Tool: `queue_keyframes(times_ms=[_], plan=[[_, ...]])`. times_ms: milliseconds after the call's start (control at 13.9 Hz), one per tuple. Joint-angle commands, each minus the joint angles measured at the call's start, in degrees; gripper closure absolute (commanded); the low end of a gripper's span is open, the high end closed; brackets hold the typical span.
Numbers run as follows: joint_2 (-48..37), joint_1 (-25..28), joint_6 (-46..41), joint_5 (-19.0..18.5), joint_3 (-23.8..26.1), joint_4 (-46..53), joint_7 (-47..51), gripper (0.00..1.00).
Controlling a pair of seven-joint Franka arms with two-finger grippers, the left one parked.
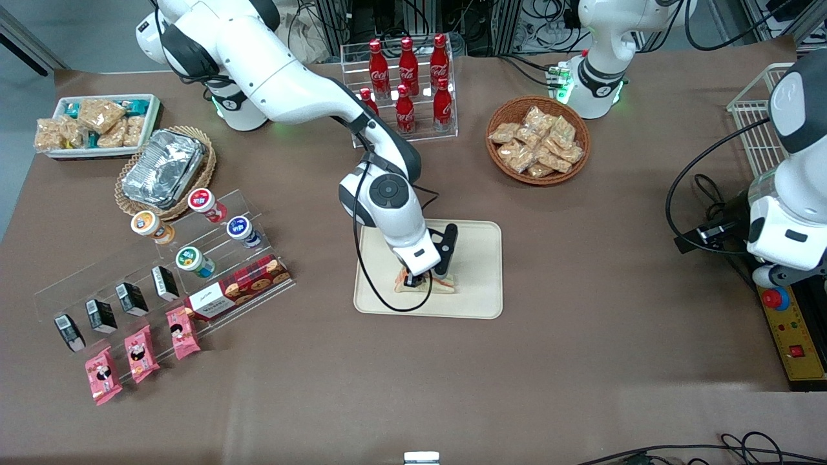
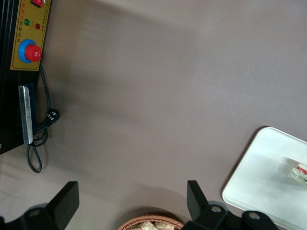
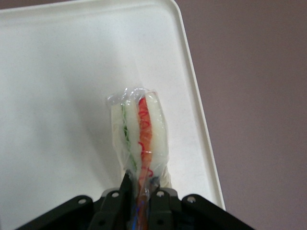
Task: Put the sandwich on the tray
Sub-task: 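Lower the sandwich onto the tray and open the right gripper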
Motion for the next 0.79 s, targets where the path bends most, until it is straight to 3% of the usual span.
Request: queue_keyframes(times_ms=[0, 721], plan=[[2.22, -0.93, 0.54, -0.61, 0.05, 2.95, -1.30, 1.00], [5.21, -0.94, 3.96, -0.61, -0.21, 6.21, -1.21, 1.00]])
